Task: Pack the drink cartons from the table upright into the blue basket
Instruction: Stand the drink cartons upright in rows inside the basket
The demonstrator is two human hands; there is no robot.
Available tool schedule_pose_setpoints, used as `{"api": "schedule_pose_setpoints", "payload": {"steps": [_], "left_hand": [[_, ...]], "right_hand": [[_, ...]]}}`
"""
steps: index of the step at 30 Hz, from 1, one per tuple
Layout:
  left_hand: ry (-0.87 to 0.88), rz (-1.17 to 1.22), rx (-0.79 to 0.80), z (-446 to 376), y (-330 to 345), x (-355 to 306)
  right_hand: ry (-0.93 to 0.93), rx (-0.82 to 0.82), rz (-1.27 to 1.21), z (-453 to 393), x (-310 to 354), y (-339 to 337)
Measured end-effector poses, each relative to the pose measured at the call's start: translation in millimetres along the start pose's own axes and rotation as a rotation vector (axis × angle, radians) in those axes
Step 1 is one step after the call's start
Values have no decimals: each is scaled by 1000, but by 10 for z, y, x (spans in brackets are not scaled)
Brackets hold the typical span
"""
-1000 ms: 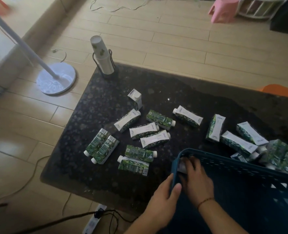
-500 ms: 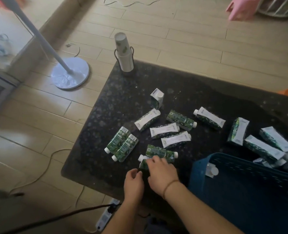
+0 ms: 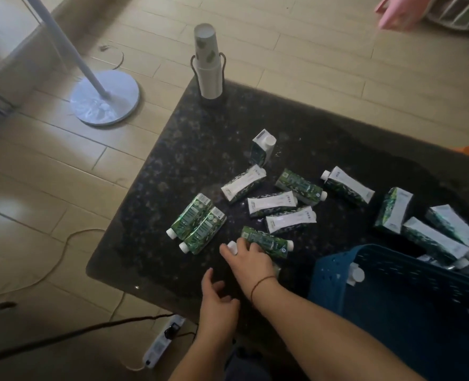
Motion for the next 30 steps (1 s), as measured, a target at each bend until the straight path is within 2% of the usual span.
{"api": "schedule_pose_setpoints", "payload": {"steps": [3,6,8,12,14,16,18,20,23,25,27,30], "left_hand": [[199,-107,80,168,130,-331],[405,-39,51,489,229,-739],[553,-52,-52,684,259,-909],[1014,-354,-241,1239,575,-1321],[1185,-461,-251,1537,894,-1483],[1291,-582,-171,1723,1265,-1557],[1278,-869,-153,1712,1586,-1539],[1211,-1191,-214,1679,1798,-1586],[1149,-1662,-143,1576,2200,-1604],[1167,-1949,-178,1471,2407,-1624],[1135,-2053,-218,1313,2499,-1648],[1059,-2066,-230,1126,2530,-1704]], "right_hand": [[74,-158,-376,319,-161,-415],[11,-455,-719,999,-313,-971],[-17,-555,-859,1475,-496,-1174],[87,-639,-1194,2262,-1137,-1187],[214,-728,-1233,2618,-1506,-1103],[354,-793,-1163,2915,-1853,-1003],[422,-815,-1060,3100,-2124,-919],[411,-777,-964,3107,-2310,-809],[379,-710,-807,2901,-2528,-544],[348,-660,-712,2679,-2631,-336],[331,-610,-677,2460,-2696,-169],[343,-540,-698,2189,-2719,11]]}}
Point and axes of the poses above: each hand's wrist, its own z-axis away from the middle knuckle, its own y-axis out of the palm, x = y × z, the point moved 10 cm from there along -z, towards the middle knuckle, and after that the axes turned 9 degrees about -z, right-handed, at the moved point
